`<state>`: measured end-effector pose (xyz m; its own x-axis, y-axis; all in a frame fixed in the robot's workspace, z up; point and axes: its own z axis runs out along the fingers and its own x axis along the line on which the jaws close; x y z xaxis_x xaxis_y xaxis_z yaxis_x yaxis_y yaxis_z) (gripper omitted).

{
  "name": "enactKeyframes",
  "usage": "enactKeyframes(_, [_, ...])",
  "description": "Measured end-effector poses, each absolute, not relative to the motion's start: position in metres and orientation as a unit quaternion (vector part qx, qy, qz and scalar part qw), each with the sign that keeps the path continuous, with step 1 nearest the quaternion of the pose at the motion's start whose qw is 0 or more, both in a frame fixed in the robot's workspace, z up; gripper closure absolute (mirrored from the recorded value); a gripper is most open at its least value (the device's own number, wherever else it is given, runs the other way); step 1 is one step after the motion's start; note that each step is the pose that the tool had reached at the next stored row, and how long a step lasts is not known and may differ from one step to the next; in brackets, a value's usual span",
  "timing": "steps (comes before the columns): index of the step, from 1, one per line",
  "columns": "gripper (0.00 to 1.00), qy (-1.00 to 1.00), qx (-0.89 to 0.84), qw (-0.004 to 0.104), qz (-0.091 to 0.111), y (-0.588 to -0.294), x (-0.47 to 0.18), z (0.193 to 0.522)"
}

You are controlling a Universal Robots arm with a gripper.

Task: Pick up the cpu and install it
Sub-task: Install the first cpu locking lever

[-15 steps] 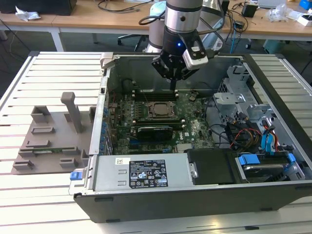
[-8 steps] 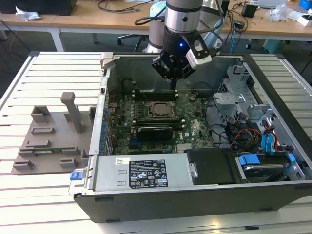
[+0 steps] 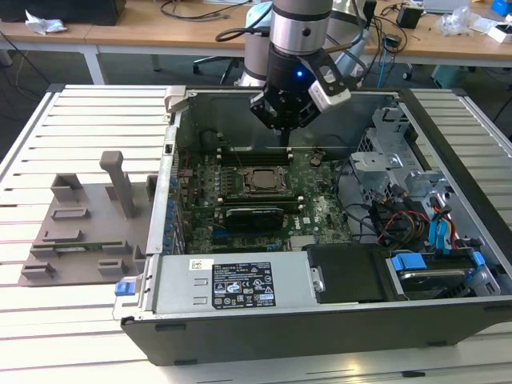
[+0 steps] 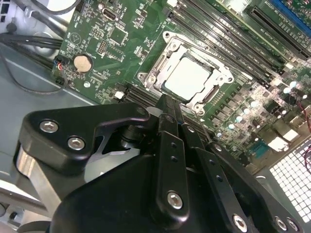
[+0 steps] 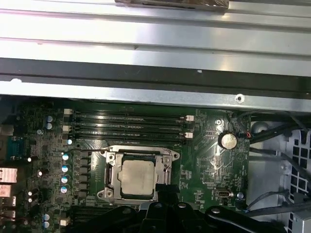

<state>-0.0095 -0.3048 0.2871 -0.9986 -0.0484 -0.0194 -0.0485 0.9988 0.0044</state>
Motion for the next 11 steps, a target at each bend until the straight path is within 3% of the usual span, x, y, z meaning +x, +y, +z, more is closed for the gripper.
enactKeyframes(11, [0.89,1.000,-0.024,0.010,0.002,-0.3048,-0.0209,0.2871])
